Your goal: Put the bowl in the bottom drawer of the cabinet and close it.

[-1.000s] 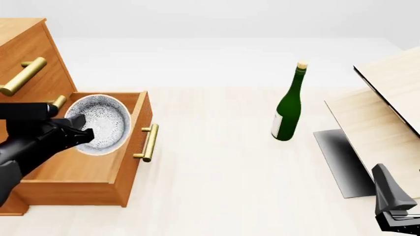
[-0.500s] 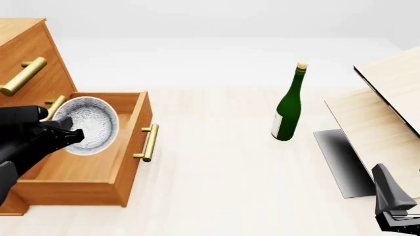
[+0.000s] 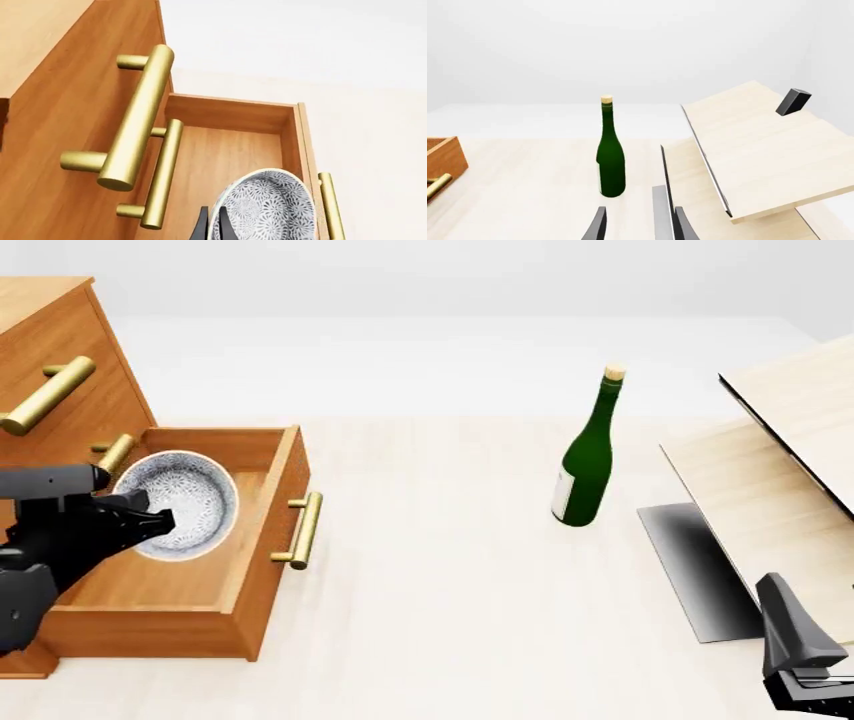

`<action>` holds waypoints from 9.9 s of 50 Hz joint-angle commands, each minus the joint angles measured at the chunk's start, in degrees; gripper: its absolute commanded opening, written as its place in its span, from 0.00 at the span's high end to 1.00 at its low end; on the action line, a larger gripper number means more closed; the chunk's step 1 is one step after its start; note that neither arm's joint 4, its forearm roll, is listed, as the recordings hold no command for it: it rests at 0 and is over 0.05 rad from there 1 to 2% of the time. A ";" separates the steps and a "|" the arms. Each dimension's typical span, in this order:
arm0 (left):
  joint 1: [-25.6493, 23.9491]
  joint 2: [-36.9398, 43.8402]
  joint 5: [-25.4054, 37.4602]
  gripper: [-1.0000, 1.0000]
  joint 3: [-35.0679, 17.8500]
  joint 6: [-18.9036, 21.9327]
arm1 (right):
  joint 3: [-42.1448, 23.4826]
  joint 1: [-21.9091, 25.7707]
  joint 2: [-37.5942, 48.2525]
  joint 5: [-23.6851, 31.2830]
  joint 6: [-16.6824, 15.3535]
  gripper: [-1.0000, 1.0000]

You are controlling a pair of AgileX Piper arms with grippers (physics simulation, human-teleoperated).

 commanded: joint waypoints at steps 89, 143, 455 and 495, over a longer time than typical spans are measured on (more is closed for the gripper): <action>4.46 17.15 -10.23 0.00 0.55 -1.02 | 0.02 -0.01 -0.02 0.02 0.01 0.00; 2.94 6.49 -7.01 0.00 3.36 1.99 | 0.02 -0.01 -0.02 0.02 0.01 0.00; -45.40 0.06 -3.62 0.00 10.99 -25.51 | 0.02 -0.01 -0.02 0.02 0.01 0.00; -30.71 1.09 -7.49 0.00 15.08 -23.70 | 0.02 -0.01 -0.02 0.02 0.01 0.00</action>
